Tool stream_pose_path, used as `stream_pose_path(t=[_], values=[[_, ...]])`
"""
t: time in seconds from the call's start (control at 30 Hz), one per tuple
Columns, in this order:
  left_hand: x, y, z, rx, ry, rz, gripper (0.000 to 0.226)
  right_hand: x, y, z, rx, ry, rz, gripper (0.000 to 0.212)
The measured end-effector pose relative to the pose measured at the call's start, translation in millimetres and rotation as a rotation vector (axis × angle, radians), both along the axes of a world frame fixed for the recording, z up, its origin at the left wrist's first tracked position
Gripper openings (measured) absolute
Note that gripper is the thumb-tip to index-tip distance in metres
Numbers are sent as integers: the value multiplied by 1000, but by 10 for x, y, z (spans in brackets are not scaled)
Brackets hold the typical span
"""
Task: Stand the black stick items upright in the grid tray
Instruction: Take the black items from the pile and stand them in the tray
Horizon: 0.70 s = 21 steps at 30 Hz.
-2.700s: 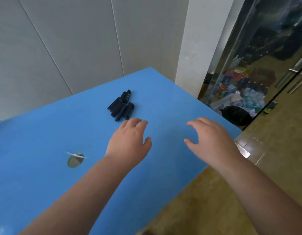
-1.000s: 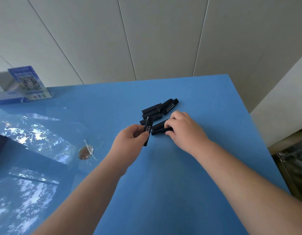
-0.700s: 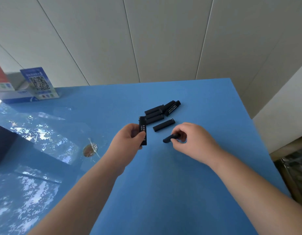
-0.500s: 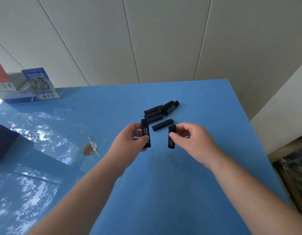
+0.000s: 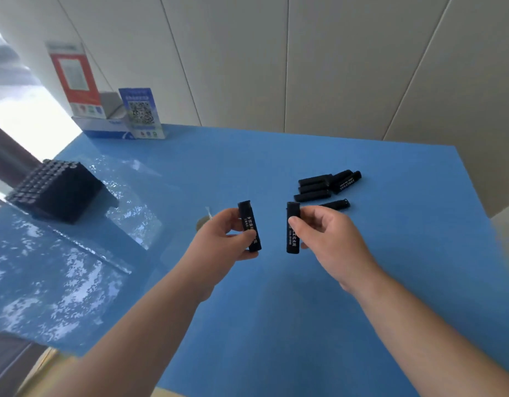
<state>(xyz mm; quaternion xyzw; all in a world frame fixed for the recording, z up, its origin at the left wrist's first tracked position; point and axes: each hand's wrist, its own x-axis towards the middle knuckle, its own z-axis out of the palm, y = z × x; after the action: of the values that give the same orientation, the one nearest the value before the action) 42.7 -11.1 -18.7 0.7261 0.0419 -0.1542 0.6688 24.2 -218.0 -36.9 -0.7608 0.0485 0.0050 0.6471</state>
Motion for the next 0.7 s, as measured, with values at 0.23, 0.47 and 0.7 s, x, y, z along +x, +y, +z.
stream_pose_path(t=[0.23,0.47,0.7], values=[[-283,976,35,-44,-3,140,18,14,925,82,11,2,174,18],[-766,2255,93,-51,-10,292,14,-190,2157,194,2,13,309,22],[-1190,3434,212,-78,-66,339,16,-468,3220,285,16,-19,365,7]])
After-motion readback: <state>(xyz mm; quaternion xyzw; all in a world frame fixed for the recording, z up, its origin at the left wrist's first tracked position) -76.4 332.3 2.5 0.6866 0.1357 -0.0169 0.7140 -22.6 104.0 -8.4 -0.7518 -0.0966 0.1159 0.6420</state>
